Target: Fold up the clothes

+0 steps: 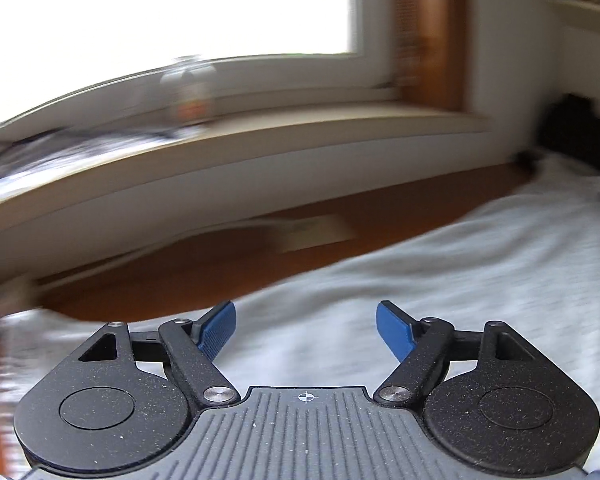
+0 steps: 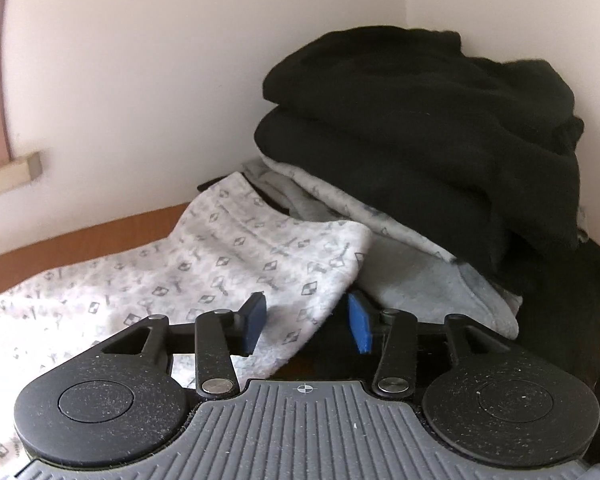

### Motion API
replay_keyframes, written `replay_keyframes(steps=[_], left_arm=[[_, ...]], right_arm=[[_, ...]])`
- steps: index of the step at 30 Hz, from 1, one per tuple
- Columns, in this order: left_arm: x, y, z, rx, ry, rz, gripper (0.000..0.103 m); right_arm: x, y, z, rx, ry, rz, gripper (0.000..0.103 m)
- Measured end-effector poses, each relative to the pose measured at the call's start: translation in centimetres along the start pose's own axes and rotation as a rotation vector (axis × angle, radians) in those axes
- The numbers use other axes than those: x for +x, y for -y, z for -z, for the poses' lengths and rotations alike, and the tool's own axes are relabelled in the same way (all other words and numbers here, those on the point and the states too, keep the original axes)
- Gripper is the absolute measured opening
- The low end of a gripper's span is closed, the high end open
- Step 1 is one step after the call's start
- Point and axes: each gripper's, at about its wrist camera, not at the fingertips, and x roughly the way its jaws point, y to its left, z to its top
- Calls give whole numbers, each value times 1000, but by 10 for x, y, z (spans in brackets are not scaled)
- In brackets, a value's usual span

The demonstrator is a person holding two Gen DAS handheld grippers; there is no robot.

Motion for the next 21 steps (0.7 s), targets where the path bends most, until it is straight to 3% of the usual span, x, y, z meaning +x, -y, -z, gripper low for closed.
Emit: replay_keyframes(steps=[6,12,17,20,21], left_arm=[[13,-72,21,-47,-105,-182,80],[6,-95,34,-113,-71,-169,80],[14,-70,25,-79,-41,-186,84],[21,-43,10,-63,-15,-110,102],[23,-33,4,-54,-8,-80,103]], right_arm=[[2,-3,1,-6,1,13,46],[2,-6,2,-21,5,21,47],[-6,7,3,57,26,-42,48],[-13,36,1,219,21,-160,48],[-15,44,1,261,19,-179,48]])
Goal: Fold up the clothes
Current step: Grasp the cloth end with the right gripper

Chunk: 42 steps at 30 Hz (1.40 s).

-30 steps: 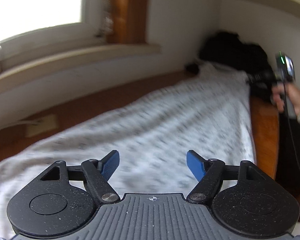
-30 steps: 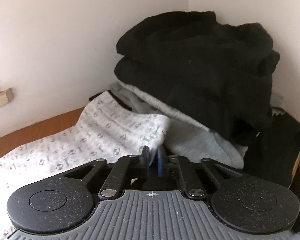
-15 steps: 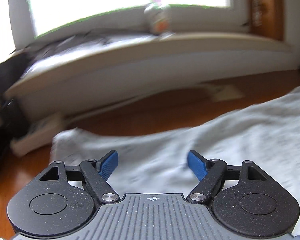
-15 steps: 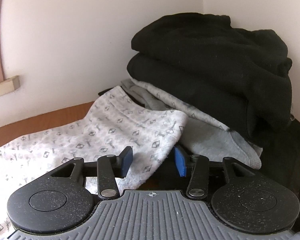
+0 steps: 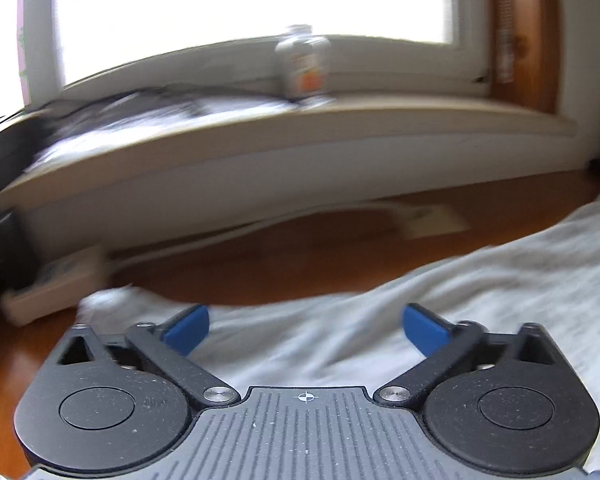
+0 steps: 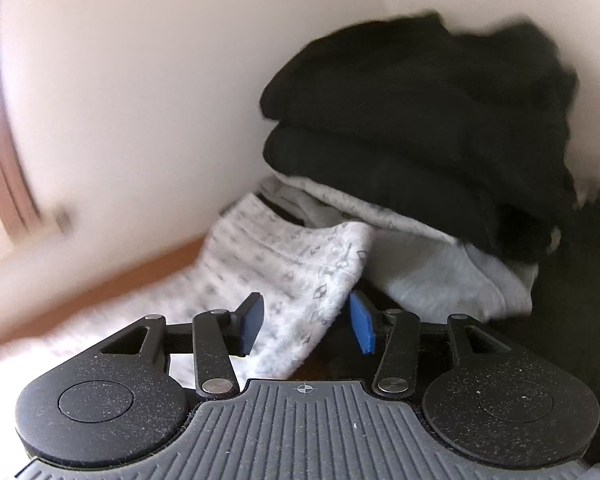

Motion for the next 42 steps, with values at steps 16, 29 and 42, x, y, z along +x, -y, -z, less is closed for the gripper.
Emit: replay_keyframes(steps=[16,29,42], left_arm=[[42,114,-13,110,-2,254,103],[52,123,-8,146,-70,239,103],[53,122,-8,140,-74,243,103]], right_arm=[[7,-7,-15,-23,-17,18,9],[24,-10,-15,-9,-67,25,19],[21,-23,-29,-15,-17,111,6]])
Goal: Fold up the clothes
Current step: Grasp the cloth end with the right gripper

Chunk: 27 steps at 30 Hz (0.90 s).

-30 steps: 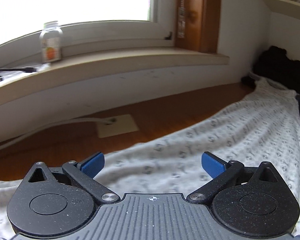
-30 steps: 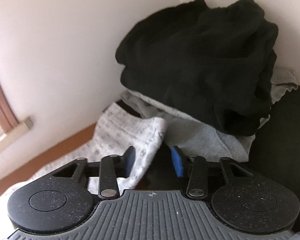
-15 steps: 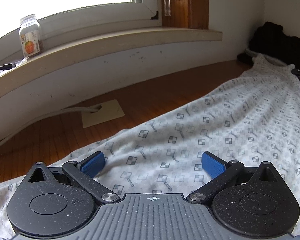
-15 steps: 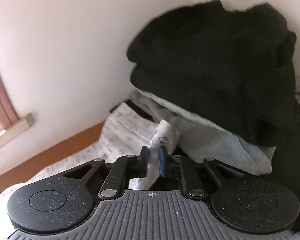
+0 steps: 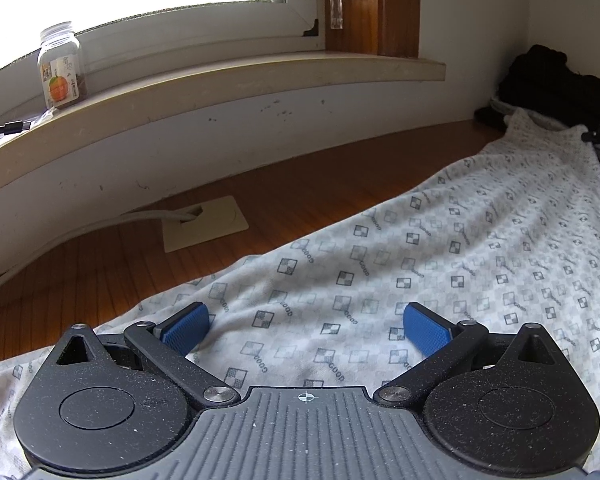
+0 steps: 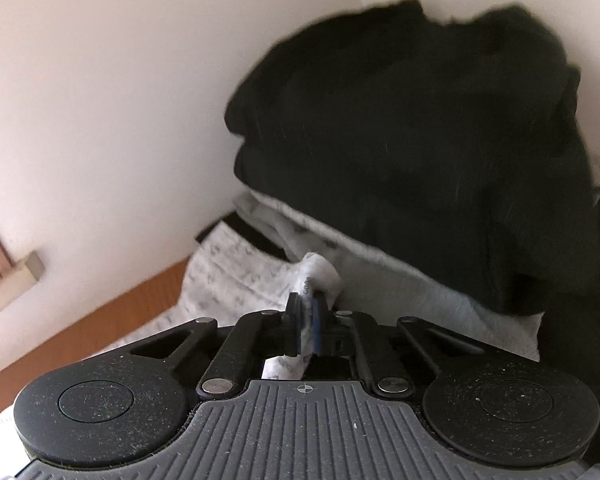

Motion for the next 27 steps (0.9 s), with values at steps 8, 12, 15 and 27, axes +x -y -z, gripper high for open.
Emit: replay_keyframes(steps=[8,12,15,27], left_arm=[[1,0,0,3,-1,-1,103],[1,1,0,3,-1,-2,103],[1,0,0,3,-1,-1,103],[0,0,0,1,-2,2,103]], right_arm=[[-25,-22,-9,-70,37,40,7],[-20,-22,-8,-68,6,-9,7],[-12,-10,-6,-23,-18,18,12],[-7,8,4,29,-55,27,4]])
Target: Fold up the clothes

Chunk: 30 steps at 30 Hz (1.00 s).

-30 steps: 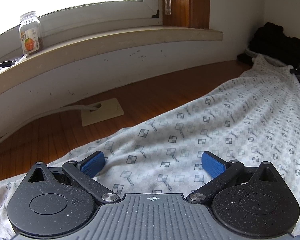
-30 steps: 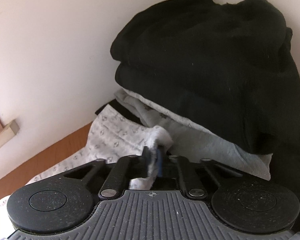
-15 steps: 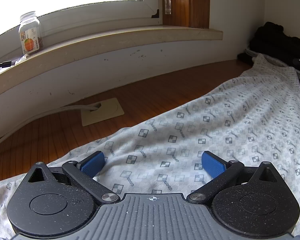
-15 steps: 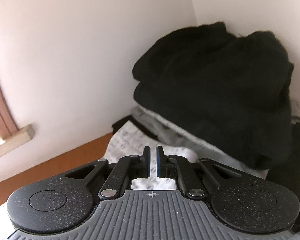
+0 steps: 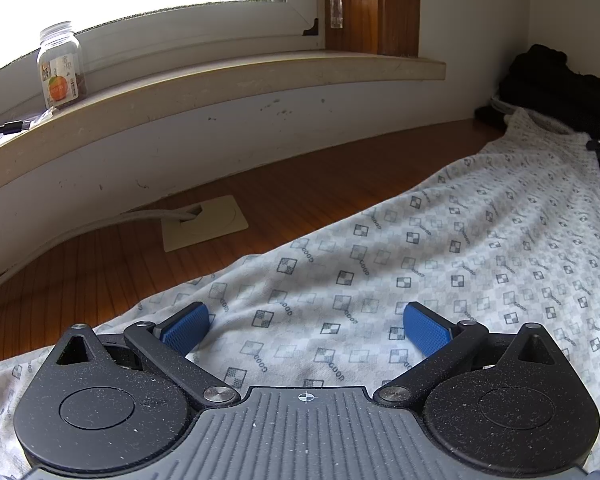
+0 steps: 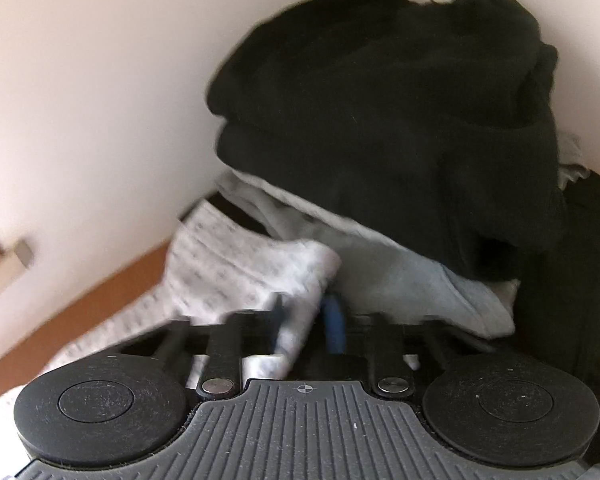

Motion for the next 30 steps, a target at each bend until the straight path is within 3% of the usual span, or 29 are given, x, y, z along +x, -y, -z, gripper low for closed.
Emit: replay_keyframes(steps=[5,12,16,21,25,30], left_arm=[[0,0,0,-1,0,1,103],[0,0,0,-1,0,1,103],[0,0,0,-1,0,1,103],[0,0,0,0,-1,1,103],[0,-1,0,-1,-2,1,103],[1,4,-3,23,4,-16,103]], right_arm=[[-24,-36,-2,-113,119,-65,4],[-52,-104,15,-266,113,-246,4],[-83,-158,52,-388,61,-406,4],[-123,-206,127,-546,-49,-602,4],[-129,-215,175,-621,-116,-620,4],[-133,-211,191,-620,-109,-605,4]])
